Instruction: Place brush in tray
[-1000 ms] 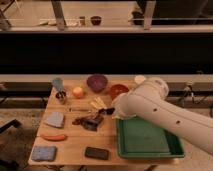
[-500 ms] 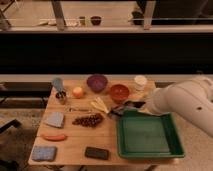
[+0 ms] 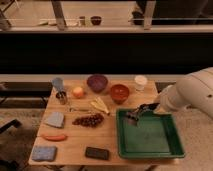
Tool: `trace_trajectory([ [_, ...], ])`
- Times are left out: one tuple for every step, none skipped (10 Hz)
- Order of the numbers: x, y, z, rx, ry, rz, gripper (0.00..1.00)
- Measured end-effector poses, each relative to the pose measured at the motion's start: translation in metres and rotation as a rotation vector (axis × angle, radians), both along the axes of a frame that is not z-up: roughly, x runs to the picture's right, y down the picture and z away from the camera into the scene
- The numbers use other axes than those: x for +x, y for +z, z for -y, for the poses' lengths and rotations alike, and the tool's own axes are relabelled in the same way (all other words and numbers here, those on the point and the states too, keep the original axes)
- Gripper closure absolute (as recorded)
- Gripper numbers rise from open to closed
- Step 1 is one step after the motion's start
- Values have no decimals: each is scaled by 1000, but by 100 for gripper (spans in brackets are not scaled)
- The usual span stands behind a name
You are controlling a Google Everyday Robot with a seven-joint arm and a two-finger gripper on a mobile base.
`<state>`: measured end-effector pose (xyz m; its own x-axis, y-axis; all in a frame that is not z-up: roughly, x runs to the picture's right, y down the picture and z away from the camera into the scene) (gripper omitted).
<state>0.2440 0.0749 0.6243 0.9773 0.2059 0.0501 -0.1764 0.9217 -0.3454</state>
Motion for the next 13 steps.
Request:
trace_trajectory([
  [4,4,-3,-8,5,5,100],
  [5,12,-9,-20,9,20,100],
  [3,23,-16,-30,9,36,100],
  [2,32,-22,-38,9,49,100],
  [-1,42,-30,-54,8,66,100],
  [-4,48,-35,-69,4,78,100],
  [-7,53,-39,-81,-2,88,100],
  [-9,56,-42,-91,-9,96,100],
  [-11,59,-46,-103,-16,100,97],
  [-17,64,-50,-120,-36,115,88],
  [-21,66,-52,-128,-50,128,81],
  [-26,71,-58,-137,-68,139,68],
  [-32,75,-61,-140,-80,144,59],
])
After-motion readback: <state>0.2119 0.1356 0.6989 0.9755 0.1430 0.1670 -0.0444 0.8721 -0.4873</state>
